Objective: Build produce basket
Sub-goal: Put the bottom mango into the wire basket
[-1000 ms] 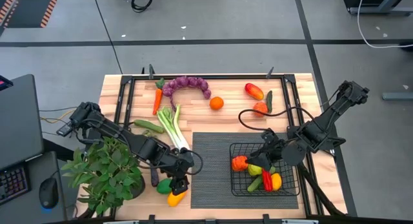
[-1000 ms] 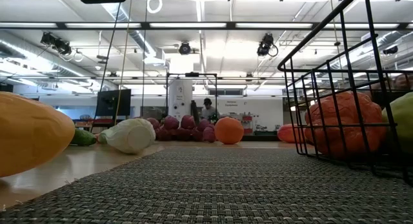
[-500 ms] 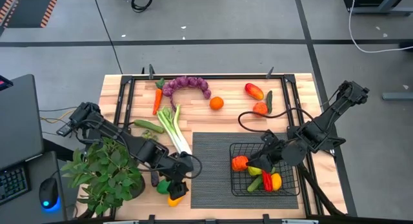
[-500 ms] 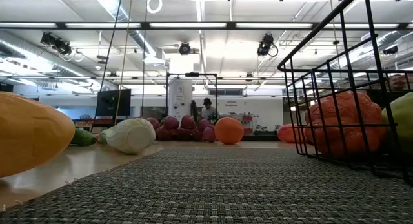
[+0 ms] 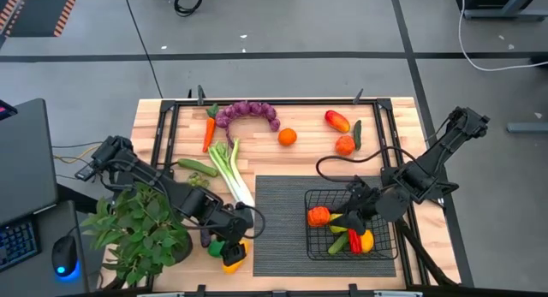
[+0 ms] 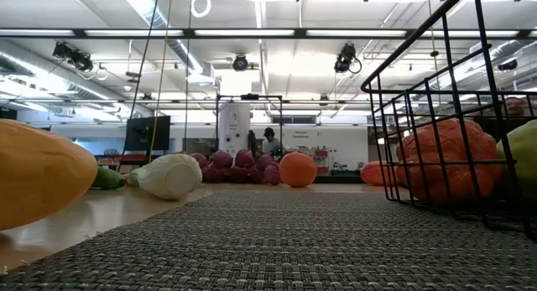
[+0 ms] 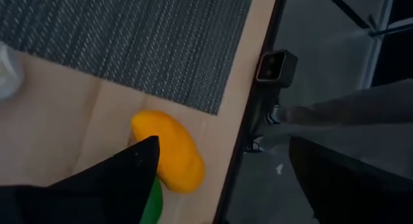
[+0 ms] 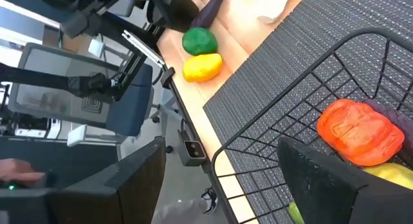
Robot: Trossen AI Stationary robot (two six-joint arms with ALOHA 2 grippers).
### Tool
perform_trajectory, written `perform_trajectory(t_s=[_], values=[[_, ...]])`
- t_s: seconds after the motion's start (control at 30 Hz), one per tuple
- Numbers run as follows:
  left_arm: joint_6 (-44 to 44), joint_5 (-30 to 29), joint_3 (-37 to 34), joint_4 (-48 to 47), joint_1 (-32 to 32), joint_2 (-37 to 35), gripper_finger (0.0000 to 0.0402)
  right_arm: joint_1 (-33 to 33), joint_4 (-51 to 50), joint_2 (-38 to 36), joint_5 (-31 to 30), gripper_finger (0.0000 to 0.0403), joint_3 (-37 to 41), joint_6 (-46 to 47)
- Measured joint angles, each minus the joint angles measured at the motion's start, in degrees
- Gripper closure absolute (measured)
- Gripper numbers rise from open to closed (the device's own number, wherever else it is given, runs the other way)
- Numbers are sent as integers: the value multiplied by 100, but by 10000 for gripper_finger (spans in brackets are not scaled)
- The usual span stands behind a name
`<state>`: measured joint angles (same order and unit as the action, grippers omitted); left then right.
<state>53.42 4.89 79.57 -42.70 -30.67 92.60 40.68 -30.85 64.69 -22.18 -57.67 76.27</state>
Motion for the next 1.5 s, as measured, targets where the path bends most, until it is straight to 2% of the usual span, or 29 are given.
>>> perform_trajectory(t_s=[0.37,0.57,1.13,1.5], values=[[5,207,-2,-696,-245,128,49,5,-4,0,25,104,0,-282],[293,148,0,-689,-103,425,49,5,-19,0,60,104,0,-297],[236,183,-2,-390,2,1316,49,5,-15,0,83,104,0,-268],[420,377,-4,-339,24,1416,49,68,-15,0,128,104,0,-149]])
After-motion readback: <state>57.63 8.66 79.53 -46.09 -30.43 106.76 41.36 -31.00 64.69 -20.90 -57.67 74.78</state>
